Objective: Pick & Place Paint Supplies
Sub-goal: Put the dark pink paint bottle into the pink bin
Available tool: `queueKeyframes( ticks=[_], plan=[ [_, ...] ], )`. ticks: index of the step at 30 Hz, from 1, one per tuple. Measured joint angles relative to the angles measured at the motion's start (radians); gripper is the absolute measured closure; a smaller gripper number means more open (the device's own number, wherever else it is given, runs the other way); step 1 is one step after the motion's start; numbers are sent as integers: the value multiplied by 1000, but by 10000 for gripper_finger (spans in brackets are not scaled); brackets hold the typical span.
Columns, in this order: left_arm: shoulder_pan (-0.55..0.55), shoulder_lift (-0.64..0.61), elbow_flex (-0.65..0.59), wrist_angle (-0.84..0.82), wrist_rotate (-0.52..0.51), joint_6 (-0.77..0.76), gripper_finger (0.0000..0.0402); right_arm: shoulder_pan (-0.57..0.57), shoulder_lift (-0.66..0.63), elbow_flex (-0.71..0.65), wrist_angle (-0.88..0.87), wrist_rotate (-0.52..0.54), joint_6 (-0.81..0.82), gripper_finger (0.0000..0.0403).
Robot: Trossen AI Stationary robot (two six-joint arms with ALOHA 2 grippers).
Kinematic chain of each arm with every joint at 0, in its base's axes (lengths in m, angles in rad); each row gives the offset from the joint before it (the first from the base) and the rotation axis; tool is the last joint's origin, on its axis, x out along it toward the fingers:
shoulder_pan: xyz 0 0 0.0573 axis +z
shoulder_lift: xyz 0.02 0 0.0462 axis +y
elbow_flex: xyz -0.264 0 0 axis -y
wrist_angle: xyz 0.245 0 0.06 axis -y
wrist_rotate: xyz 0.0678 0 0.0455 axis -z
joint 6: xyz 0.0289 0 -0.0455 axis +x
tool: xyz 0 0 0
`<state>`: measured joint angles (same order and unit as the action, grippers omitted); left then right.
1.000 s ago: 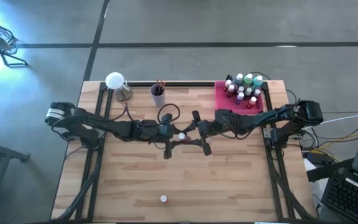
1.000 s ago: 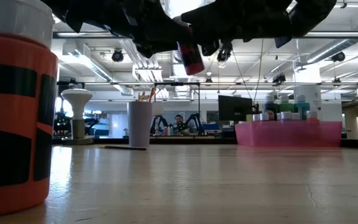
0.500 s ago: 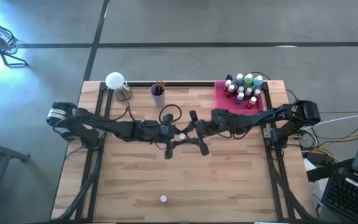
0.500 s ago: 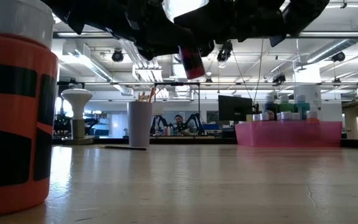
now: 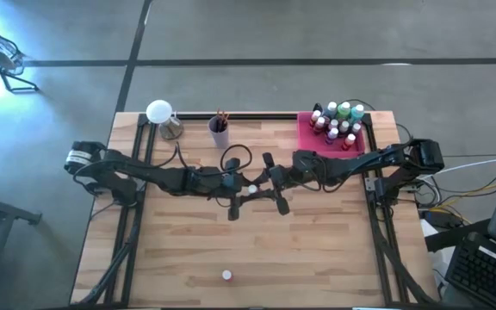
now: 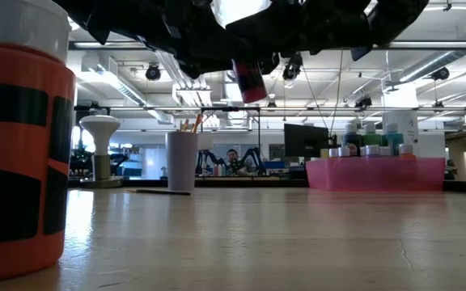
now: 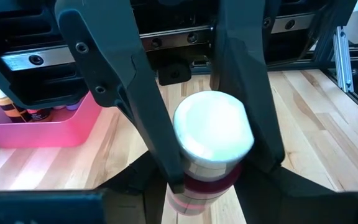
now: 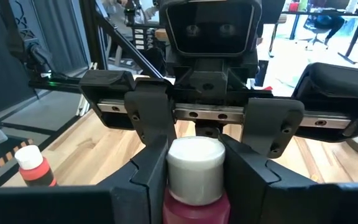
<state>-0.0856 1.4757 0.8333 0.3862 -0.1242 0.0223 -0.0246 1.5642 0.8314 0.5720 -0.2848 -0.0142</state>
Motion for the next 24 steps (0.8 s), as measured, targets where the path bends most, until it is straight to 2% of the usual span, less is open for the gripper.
queueKeyframes(
  ticks=[9, 16, 21, 24],
  plan=[
    [0, 0, 0, -2, -6, -19, 204, 0, 0, 0, -1, 0, 16, 288],
    [1, -6, -1, -47, -9, -21, 131, 0, -5, -1, -21, -3, 36, 279],
    [1, -35, 12, -127, -14, -9, 77, 0, -21, -2, -109, 54, 41, 288],
    [0, -78, 15, -193, -100, -10, 65, 0, -52, -2, -177, 133, 38, 289]
  ],
)
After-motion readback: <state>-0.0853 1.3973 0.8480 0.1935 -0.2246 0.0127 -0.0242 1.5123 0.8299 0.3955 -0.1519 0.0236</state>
